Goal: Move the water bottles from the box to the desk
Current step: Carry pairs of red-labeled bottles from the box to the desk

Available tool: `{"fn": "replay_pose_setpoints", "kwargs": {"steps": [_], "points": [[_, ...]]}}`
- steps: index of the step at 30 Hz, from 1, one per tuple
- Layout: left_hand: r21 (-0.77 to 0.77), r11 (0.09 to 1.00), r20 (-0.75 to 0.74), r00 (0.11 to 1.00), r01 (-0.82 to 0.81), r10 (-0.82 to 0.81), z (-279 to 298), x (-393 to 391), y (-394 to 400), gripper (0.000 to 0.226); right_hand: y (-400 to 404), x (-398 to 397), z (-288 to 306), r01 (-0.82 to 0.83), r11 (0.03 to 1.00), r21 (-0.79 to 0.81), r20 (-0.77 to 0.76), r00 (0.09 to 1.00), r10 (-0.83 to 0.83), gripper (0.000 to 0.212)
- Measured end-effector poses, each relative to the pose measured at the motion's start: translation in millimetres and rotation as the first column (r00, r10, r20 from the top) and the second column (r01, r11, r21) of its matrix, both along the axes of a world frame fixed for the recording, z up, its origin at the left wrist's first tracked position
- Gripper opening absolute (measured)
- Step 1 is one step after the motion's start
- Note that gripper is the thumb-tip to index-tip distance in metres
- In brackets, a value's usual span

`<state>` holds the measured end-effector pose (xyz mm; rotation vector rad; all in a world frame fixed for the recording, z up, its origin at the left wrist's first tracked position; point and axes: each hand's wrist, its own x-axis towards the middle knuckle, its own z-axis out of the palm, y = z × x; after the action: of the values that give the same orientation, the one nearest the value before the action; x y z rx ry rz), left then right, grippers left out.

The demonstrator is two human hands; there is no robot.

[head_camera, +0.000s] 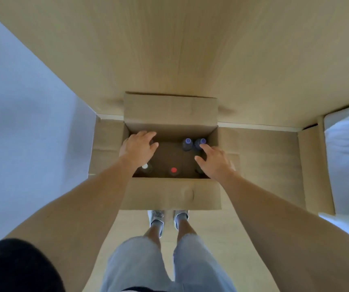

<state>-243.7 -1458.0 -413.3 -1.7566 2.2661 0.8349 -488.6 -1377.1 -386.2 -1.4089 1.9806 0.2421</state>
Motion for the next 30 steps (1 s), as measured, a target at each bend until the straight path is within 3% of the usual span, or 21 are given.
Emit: {"fn": "replay_pose_setpoints", "kwargs": {"steps": [8,17,30], "points": [[0.126,0.983,0.087,0.988,-0.135,0.125,-82,17,-7,0.049,-13,-19,-92,-0.010,0.994,0.108,0.041,0.999,0.006,0.058],[0.245,0.947,0.203,0.966,-0.209,0.160,-170,21,7,0.054,-22,-31,-182,-0.061,0.979,0.194,0.055,0.997,0.051,0.058],[0.268,0.894,0.365,0.897,-0.358,0.250,-254,44,12,0.046,-59,61,-295,-0.268,0.942,0.202,0.291,0.935,0.203,0.058]]}}
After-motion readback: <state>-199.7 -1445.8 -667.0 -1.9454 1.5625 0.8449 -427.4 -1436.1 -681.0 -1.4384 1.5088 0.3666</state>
